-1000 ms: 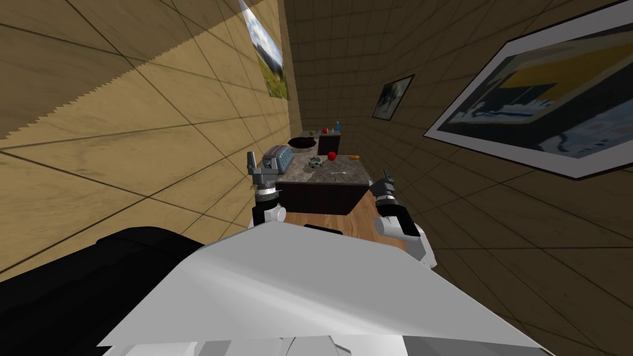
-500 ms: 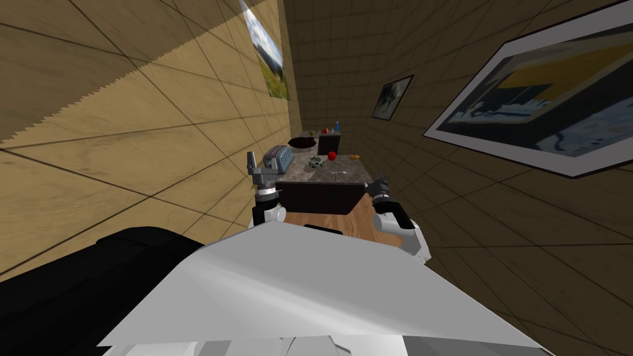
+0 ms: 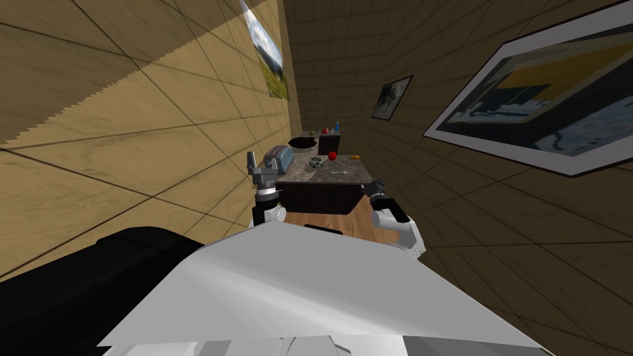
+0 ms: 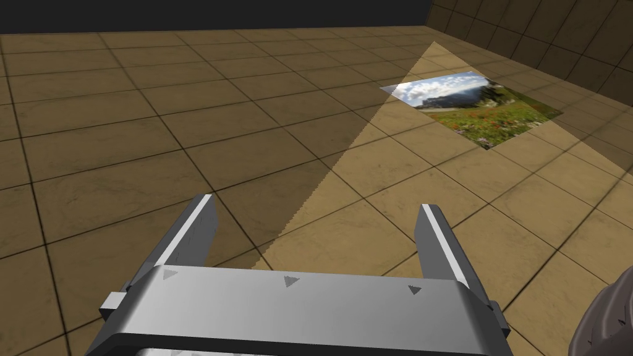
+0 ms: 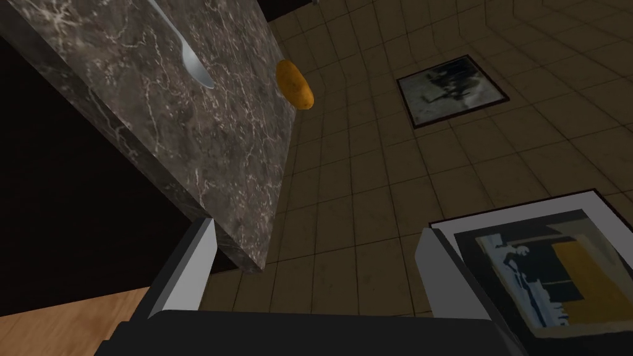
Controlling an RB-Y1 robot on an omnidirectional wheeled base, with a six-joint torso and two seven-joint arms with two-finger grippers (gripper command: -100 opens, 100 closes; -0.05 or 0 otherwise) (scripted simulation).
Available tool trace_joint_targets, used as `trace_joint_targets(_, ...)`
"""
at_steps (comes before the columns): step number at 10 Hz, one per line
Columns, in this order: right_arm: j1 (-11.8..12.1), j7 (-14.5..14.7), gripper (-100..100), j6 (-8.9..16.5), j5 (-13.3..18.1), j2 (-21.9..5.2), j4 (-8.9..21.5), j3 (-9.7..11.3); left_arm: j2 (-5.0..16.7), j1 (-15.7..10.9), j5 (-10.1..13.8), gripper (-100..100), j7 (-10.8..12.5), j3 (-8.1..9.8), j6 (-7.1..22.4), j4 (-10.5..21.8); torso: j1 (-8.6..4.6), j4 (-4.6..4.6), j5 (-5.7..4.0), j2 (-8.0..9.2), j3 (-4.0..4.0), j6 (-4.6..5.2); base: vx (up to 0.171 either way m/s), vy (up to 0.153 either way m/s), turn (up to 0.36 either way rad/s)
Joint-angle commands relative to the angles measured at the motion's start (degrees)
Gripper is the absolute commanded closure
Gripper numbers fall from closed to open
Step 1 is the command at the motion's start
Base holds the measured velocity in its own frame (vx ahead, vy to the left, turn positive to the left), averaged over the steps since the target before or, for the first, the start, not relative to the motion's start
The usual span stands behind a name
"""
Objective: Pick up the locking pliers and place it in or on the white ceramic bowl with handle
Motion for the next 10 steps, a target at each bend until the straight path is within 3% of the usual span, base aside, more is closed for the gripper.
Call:
trace_joint_targets(1, -0.2, -0.6, -100, 2.1, -0.1, 0.0, -0.1, 0.0, 0.0, 0.0, 0.0, 0, 0.0, 0.00, 0.0, 0.0, 0.00, 0.00, 0.00, 0.00, 0.00, 0.00, -0.001, 0.012, 0.001)
trace_joint_targets(2, -1.8, -3.3, -100, 4.0, -0.5, -0.1, 1.2, 0.0, 0.0, 0.0, 0.0, 0, 0.0, 0.00, 0.0, 0.0, -0.04, 0.00, -0.01, 0.00, 0.00, 0.01, 0.002, 0.029, -0.009)
trace_joint_targets(4, -1.8, -3.6, -100, 6.0, -0.5, -0.1, 1.2, 0.0, 0.0, 0.0, 0.0, 0, 0.0, 0.00, 0.0, 0.0, 0.01, 0.00, 0.01, -0.01, 0.00, 0.01, 0.001, 0.022, -0.007)
trace_joint_targets(5, -3.3, -6.4, -100, 8.2, -1.0, -0.1, 2.5, 0.0, 0.0, 0.0, 0.0, 0, 0.0, 0.00, 0.0, 0.0, -0.03, 0.00, 0.00, 0.00, 0.00, 0.00, 0.008, 0.023, -0.014)
trace_joint_targets(6, -3.3, -6.6, -100, 9.9, -1.0, -0.1, 2.5, 0.0, 0.0, 0.0, 0.0, 0, 0.0, 0.00, 0.0, 0.0, 0.00, -0.01, 0.00, -0.04, -0.02, 0.00, 0.009, 0.027, -0.004)
trace_joint_targets(9, -6.6, -11.7, -100, 15.7, -2.0, -0.3, 5.4, -0.1, 0.0, 0.0, 0.0, 0, 0.0, 0.00, 0.0, 0.0, 0.08, -0.01, 0.02, -0.06, -0.03, 0.00, 0.013, 0.050, -0.011)
trace_joint_targets(10, -6.6, -12.7, -100, 17.4, -2.0, -0.3, 5.4, -0.1, 0.0, 0.0, 0.0, 0, 0.0, 0.00, 0.0, 0.0, 0.13, -0.02, 0.03, -0.07, -0.04, 0.00, 0.020, 0.049, -0.009)
